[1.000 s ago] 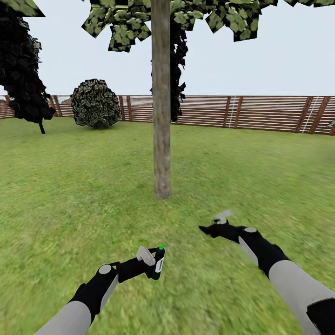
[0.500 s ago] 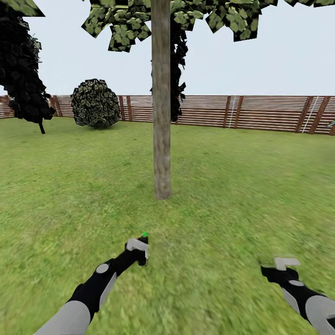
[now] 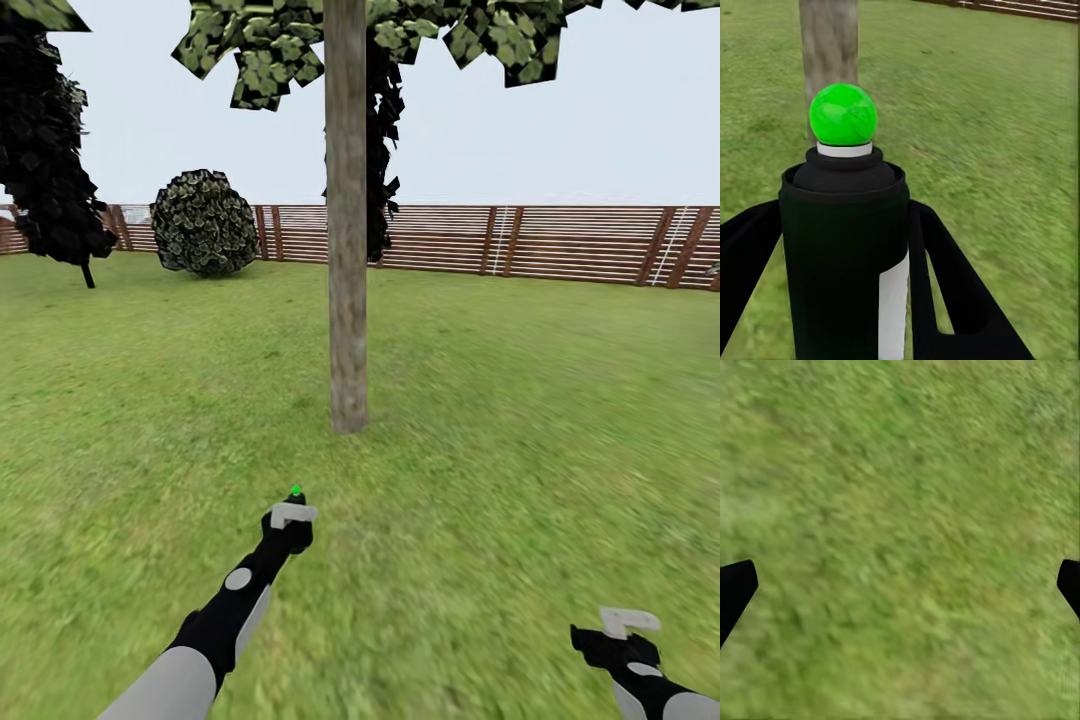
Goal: In the garden, pick up the pesticide atomizer on the floor and spray pesticide onto both trees until each tree trunk is fully covered.
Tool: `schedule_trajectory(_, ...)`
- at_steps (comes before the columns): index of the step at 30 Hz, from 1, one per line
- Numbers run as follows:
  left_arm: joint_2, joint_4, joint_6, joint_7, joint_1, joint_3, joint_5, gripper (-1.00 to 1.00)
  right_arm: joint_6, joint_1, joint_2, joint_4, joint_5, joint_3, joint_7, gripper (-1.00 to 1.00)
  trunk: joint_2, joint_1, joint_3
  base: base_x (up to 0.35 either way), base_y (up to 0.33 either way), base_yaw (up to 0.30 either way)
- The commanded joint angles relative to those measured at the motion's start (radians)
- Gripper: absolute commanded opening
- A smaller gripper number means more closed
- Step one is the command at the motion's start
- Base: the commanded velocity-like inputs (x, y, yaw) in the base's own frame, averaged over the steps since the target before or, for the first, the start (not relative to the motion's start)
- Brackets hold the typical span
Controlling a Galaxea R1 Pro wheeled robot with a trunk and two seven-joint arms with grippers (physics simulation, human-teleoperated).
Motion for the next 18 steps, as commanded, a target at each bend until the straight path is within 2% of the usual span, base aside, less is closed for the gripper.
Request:
schedule_trajectory(1,-0.002,0.0,-0.001,0.001,0.0,0.0,0.0,-1.0,0.0,0.0,0.005,0.0,0.0,0.0,-0.001,1.0,0.0,0.0,0.0,0.331,0.0,0.0)
schedule_trajectory(7,-0.012,0.0,-0.004,0.004,0.0,0.001,0.008,-1.0,-0.002,0.001,0.034,0.001,-0.001,0.001,-0.008,1.0,0.0,0.0,0.0,0.344,0.0,0.0)
schedule_trajectory(9,-0.015,0.0,-0.004,0.004,0.0,0.001,0.04,-1.0,-0.003,0.001,0.042,0.001,-0.001,0.001,-0.021,1.0,0.0,0.0,0.0,0.349,0.0,0.0)
schedule_trajectory(11,-0.016,0.0,-0.003,0.005,0.0,0.001,0.111,-1.0,-0.002,0.001,0.05,0.001,-0.002,0.001,-0.06,1.0,0.0,0.0,0.0,0.349,0.0,0.0)
schedule_trajectory(13,-0.017,0.0,-0.003,0.005,0.0,0.001,0.149,-1.0,-0.002,0.001,0.055,0.001,-0.002,0.0,-0.077,1.0,0.0,0.0,0.0,0.35,0.0,0.0)
schedule_trajectory(18,-0.017,0.001,-0.003,0.004,0.0,0.001,0.182,-1.0,-0.001,0.001,0.06,0.001,-0.002,0.0,-0.093,1.0,0.0,0.0,0.0,0.35,0.0,0.0)
